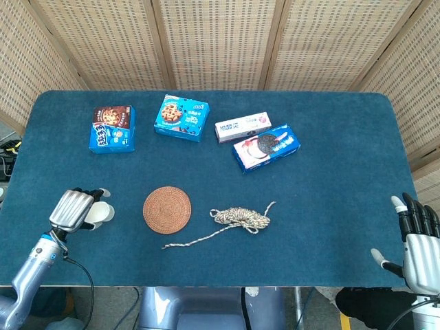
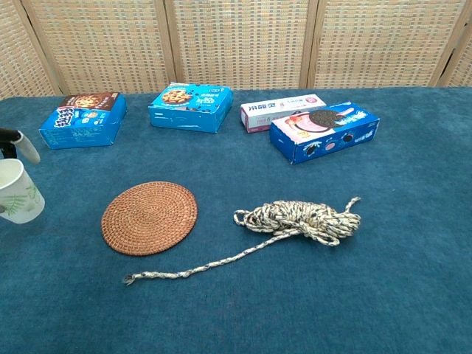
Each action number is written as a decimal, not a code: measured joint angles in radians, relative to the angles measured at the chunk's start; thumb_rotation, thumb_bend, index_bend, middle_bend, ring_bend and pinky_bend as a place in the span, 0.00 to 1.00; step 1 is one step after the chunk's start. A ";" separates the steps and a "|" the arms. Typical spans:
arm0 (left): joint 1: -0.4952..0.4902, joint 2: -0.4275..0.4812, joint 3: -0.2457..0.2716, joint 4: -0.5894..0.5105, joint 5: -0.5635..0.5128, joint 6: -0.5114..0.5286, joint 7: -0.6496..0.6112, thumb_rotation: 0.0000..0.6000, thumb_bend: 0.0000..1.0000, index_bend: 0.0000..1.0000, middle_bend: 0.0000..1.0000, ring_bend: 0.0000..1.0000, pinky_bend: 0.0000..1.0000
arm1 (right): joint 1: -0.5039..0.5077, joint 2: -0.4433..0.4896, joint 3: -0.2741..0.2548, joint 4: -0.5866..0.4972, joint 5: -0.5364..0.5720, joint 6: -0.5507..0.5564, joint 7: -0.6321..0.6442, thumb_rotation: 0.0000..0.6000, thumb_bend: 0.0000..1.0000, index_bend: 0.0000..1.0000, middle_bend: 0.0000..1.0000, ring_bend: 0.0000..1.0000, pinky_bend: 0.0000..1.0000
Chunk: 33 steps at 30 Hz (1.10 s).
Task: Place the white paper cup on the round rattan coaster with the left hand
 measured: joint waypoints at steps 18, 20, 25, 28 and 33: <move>-0.189 0.051 -0.117 -0.219 -0.154 -0.210 -0.002 1.00 0.01 0.34 0.51 0.57 0.49 | 0.014 -0.005 0.010 0.013 0.047 -0.021 -0.002 1.00 0.00 0.02 0.00 0.00 0.00; -0.210 0.029 -0.119 -0.221 -0.179 -0.232 0.024 1.00 0.01 0.34 0.51 0.57 0.49 | 0.016 -0.005 0.012 0.014 0.054 -0.024 0.000 1.00 0.00 0.02 0.00 0.00 0.00; -0.235 -0.016 -0.116 -0.216 -0.221 -0.249 0.070 1.00 0.01 0.34 0.51 0.57 0.49 | 0.019 -0.005 0.013 0.018 0.062 -0.028 0.004 1.00 0.00 0.02 0.00 0.00 0.00; -0.248 -0.041 -0.109 -0.210 -0.234 -0.262 0.096 1.00 0.01 0.34 0.51 0.56 0.49 | 0.019 -0.004 0.012 0.017 0.062 -0.028 0.005 1.00 0.00 0.02 0.00 0.00 0.00; -0.268 -0.083 -0.101 -0.199 -0.274 -0.279 0.121 1.00 0.01 0.34 0.51 0.56 0.49 | 0.021 -0.002 0.011 0.018 0.066 -0.032 0.009 1.00 0.00 0.03 0.00 0.00 0.00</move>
